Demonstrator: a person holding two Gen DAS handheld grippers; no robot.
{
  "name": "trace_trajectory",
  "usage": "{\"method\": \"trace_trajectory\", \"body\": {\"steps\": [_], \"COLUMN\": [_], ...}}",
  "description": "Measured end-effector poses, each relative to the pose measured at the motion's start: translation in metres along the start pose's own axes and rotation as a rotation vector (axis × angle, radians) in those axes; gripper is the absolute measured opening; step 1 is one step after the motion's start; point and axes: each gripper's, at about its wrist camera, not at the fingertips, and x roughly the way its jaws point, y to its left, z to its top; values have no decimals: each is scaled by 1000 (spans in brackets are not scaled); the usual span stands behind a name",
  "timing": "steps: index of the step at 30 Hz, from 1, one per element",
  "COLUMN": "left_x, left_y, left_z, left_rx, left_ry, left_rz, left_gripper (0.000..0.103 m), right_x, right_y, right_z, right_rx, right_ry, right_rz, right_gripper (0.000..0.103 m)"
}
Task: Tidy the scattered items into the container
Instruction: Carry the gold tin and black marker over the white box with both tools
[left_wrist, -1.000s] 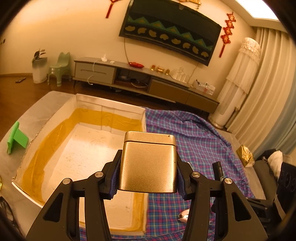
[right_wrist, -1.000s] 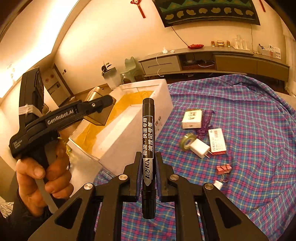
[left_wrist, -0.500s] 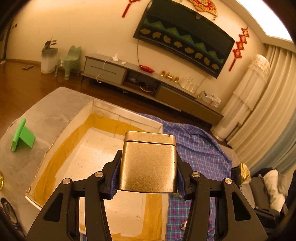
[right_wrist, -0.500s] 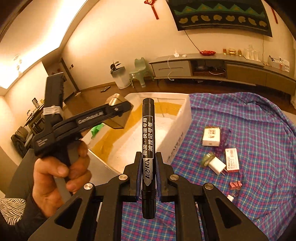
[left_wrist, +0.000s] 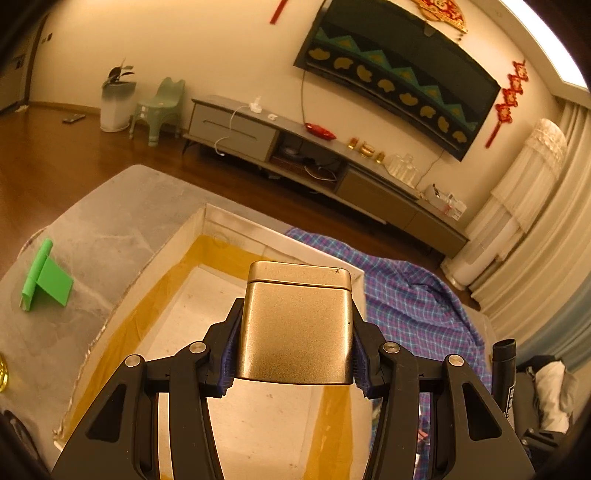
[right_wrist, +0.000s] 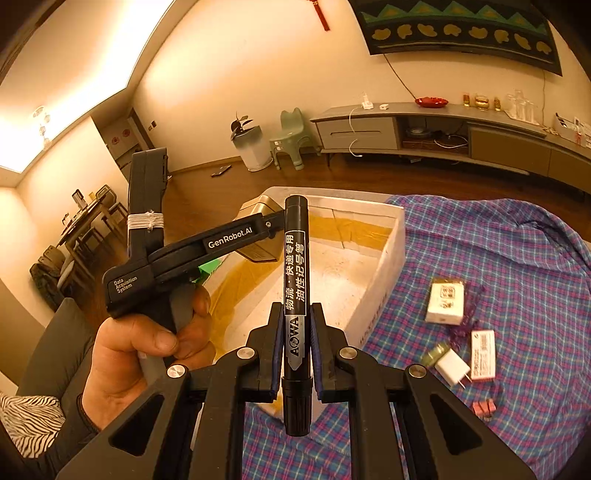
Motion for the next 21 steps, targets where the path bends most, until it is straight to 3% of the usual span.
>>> {"method": "trace_trajectory", "body": {"steps": [13, 21], "left_x": [22, 36], "left_y": [29, 41], "left_z": [20, 30], "left_rx": [-35, -87], "left_ry": [13, 33], "left_rz": [80, 49], "left_gripper": [52, 52], "right_x": [57, 90], "right_y": [5, -4], "right_z": [35, 58], "right_rx": [-32, -34], "right_ry": [58, 112], "right_rz": [-27, -64], "right_gripper": [14, 14]}}
